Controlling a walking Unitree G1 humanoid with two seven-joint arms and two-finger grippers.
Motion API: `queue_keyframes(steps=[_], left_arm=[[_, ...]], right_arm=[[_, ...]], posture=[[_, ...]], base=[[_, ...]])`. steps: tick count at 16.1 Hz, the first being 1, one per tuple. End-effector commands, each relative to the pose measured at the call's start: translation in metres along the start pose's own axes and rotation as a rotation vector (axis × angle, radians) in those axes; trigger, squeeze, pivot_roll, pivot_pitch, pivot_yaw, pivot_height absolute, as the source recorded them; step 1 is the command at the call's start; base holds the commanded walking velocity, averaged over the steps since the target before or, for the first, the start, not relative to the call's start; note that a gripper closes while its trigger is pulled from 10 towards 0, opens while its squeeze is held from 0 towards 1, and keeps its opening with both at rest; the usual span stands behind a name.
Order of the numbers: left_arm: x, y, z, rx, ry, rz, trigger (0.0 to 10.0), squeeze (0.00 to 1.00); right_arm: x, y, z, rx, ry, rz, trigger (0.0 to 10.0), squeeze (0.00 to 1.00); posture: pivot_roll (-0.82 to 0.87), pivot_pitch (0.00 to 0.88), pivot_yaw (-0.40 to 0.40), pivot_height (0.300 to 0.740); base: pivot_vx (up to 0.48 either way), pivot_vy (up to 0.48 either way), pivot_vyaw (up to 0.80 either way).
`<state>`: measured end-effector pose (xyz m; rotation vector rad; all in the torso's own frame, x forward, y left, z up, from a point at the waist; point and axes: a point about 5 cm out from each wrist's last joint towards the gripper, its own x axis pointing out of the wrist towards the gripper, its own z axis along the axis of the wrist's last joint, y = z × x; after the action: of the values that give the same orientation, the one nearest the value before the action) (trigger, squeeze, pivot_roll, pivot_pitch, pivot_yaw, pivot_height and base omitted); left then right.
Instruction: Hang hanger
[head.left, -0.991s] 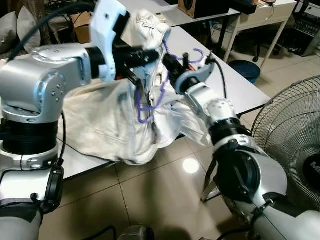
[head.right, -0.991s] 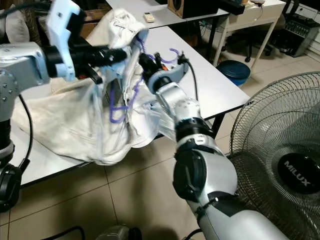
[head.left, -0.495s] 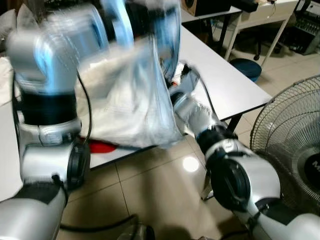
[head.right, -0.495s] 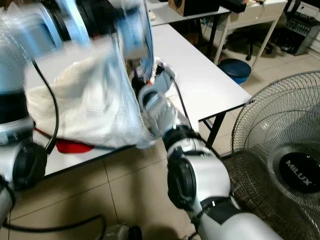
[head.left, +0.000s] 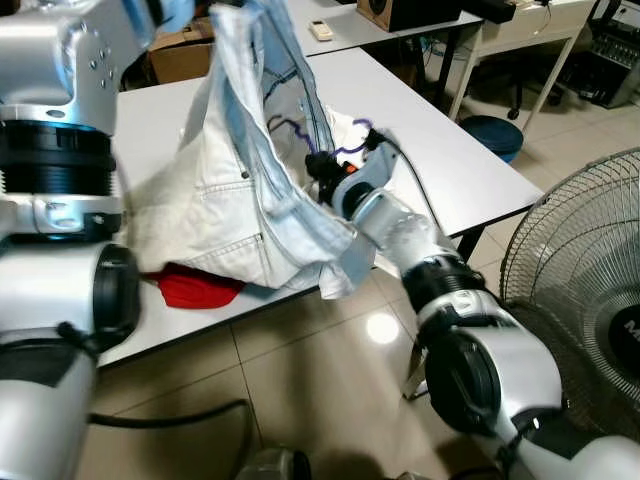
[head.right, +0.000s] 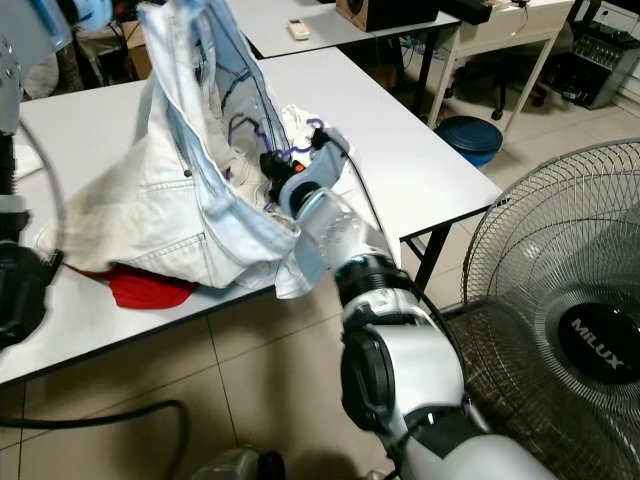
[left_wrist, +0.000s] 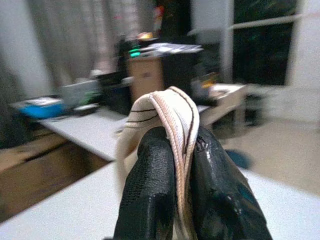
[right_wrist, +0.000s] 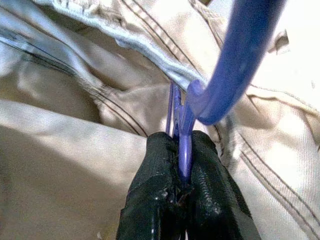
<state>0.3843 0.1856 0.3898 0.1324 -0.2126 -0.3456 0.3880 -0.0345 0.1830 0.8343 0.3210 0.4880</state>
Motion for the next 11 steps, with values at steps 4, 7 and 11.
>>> queue_keyframes(steps=[4, 7, 11], left_arm=[[-0.021, 0.066, -0.029, 0.226, 0.124, 0.261, 0.0, 0.0], [-0.045, 0.094, -0.08, 0.35, 0.32, 0.346, 0.0, 0.0], [-0.066, 0.098, -0.135, 0.38, 0.502, 0.34, 0.0, 0.0]], right_arm=[[-0.018, 0.008, 0.013, 0.028, 0.044, 0.104, 10.0, 0.0], [-0.035, 0.024, 0.029, 0.02, 0.05, 0.184, 10.0, 0.0], [-0.046, 0.043, 0.045, 0.027, 0.051, 0.261, 10.0, 0.0]], posture=[[0.02, 0.0, 0.097, 0.74], [0.0, 0.0, 0.089, 0.74], [-0.02, 0.0, 0.078, 0.74]], base=[[0.0, 0.0, 0.0], [0.0, 0.0, 0.0], [0.0, 0.0, 0.0]])
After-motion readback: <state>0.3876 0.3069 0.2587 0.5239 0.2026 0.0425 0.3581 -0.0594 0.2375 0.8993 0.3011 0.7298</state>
